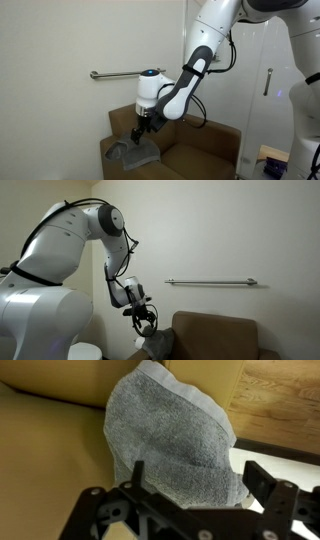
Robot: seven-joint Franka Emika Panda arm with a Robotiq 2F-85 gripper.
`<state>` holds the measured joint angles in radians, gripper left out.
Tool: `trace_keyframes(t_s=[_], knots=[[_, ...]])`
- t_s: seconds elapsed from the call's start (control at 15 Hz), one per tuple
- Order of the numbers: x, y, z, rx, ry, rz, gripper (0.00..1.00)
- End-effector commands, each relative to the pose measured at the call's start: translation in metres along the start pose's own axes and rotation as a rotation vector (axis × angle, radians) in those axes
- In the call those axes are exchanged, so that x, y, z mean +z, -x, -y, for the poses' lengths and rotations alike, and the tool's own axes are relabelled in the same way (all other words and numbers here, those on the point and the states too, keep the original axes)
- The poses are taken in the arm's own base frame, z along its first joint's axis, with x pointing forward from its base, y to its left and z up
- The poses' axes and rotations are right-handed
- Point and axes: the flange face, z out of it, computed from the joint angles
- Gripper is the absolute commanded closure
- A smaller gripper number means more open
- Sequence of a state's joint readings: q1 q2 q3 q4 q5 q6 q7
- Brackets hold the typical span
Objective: Put the towel on the left arm of the couch
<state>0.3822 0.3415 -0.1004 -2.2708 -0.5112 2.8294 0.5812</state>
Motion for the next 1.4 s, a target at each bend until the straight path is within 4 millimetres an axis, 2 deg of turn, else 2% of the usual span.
trace_keyframes(t_s=[0.0,0.33,0.6,1.0,1.07,1.33], knots=[[-0.03,0.034,-0.027,0.07,-0.009,0.011,0.0],[-0.059,0.069,-0.064,0.121,-0.041,0.048,0.0],[-0.08,0.086,-0.096,0.155,-0.06,0.063,0.0],[-0.103,0.089,-0.134,0.15,-0.058,0.07,0.0],[-0.095,0.08,-0.127,0.168,-0.053,0.069,0.0],[-0.099,0.08,-0.134,0.169,-0.048,0.063,0.0]])
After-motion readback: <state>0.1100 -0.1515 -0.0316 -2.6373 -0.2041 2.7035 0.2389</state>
